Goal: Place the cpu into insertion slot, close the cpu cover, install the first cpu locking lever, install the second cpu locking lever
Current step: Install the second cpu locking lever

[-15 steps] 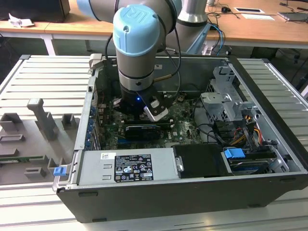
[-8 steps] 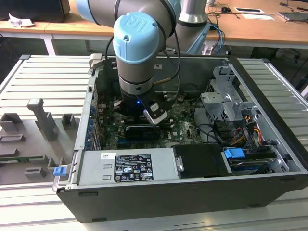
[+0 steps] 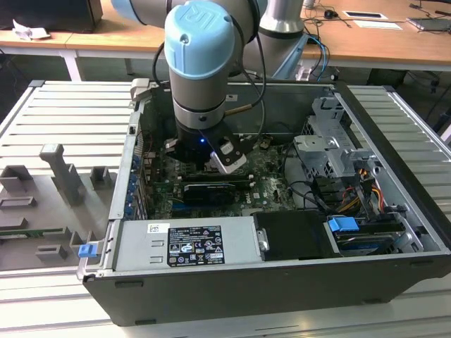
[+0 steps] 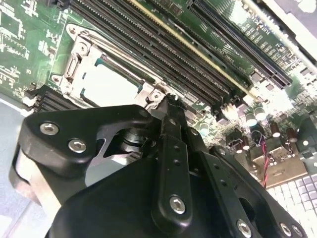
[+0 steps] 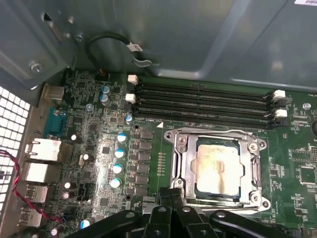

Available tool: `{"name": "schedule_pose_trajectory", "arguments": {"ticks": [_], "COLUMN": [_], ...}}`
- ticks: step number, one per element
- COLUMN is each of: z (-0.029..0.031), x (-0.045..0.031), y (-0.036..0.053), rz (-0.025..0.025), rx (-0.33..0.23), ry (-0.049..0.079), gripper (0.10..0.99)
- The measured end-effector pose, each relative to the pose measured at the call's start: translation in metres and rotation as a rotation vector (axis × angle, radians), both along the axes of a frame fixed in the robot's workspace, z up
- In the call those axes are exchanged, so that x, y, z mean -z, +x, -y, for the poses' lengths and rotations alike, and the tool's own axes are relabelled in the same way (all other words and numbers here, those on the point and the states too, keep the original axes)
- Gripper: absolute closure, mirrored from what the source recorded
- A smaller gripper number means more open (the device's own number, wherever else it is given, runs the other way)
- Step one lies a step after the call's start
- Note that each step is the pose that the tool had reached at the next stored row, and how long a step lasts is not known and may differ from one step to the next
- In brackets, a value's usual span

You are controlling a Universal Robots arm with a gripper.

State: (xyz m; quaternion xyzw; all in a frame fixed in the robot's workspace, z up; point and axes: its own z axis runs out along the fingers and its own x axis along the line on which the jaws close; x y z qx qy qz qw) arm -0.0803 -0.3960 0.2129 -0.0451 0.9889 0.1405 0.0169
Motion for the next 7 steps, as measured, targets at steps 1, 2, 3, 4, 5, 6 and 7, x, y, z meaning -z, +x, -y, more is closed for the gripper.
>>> {"name": "schedule_pose_trajectory", "arguments": {"ticks": [1, 2, 3, 4, 5, 6, 7], "z": [0.0, 0.0, 0.0, 0.0, 0.0, -0.0001, -0.0001], "x": [-0.0018, -0.003, -0.0039, -0.0063, -0.0069, -0.0069, -0.0069], "y": [-0.0001, -0.0001, -0.0001, -0.0001, 0.0, 0.0, 0.0], "rz": [-0.0001, -0.0001, 0.0, 0.0, 0.0, 0.0001, 0.0002], "rx": [0.0, 0.0, 0.0, 0.0, 0.0, 0.0, 0.0], "ry": [0.0, 0.0, -0.001, -0.002, -0.002, -0.001, -0.001], "gripper": [0.98, 0.98, 0.98, 0.98, 0.98, 0.98, 0.98]}}
